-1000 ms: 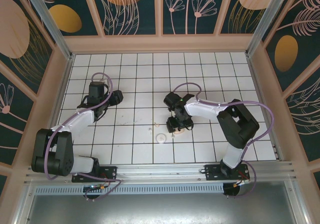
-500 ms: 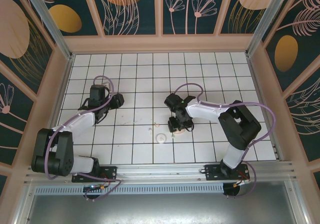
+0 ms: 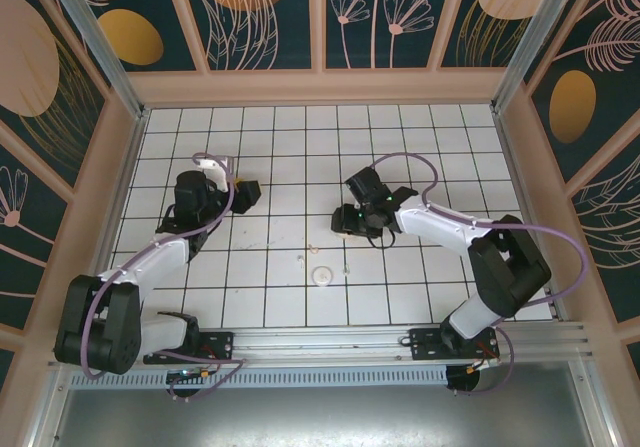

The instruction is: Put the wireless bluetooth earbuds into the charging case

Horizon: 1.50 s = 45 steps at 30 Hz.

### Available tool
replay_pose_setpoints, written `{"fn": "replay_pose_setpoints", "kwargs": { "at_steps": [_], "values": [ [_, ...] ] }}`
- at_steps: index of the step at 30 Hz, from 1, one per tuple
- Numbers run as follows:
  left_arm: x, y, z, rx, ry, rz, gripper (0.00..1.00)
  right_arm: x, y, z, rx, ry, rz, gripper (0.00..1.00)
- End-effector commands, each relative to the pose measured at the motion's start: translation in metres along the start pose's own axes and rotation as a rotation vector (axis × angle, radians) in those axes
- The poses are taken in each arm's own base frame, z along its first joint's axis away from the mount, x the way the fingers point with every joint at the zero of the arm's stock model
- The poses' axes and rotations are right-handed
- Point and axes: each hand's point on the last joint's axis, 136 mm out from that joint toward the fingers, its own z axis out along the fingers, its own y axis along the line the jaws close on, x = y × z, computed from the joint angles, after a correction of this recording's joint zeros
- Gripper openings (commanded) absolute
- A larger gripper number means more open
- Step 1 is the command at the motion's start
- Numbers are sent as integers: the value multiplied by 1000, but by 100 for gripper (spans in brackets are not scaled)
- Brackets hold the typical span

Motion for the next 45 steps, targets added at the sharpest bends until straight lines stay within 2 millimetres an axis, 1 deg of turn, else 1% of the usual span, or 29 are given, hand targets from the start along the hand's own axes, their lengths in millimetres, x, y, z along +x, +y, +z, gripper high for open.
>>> {"fn": "replay_pose_setpoints", "kwargs": {
  "at_steps": [1,5,8,14,18,24,26,29,33,37,41,45],
  "values": [
    [-32,-42,-7,182,-113,87,53,-21,26,-7,-143,-76,106,57],
    [-38,-57,-11,239,-133,126,53,-32,42,-9,-218,-107,155,57],
    [-38,-68,-15,286,-133,170,53,-41,50,-14,-258,-136,179,57],
    [-30,-72,-23,301,-147,231,51,-54,66,-25,-337,-173,202,57],
    [-25,-77,-28,326,-169,249,51,-65,79,-37,-390,-205,202,57],
    [-31,-87,-36,372,-238,272,53,-76,98,-53,-479,-237,216,57],
    [-29,-89,-36,387,-248,296,54,-80,106,-62,-527,-256,218,57],
    [-24,-91,-34,406,-241,341,53,-83,116,-70,-600,-269,227,57],
    [-22,-95,-31,437,-226,333,53,-88,127,-81,-670,-287,238,56],
    [-11,-108,-25,475,-187,349,54,-92,133,-91,-701,-309,247,56],
    [-2,-122,-19,517,-155,353,53,-94,144,-96,-726,-309,239,56],
    [-4,-126,-13,514,-169,324,52,-88,159,-96,-752,-292,228,56]
  ]
}}
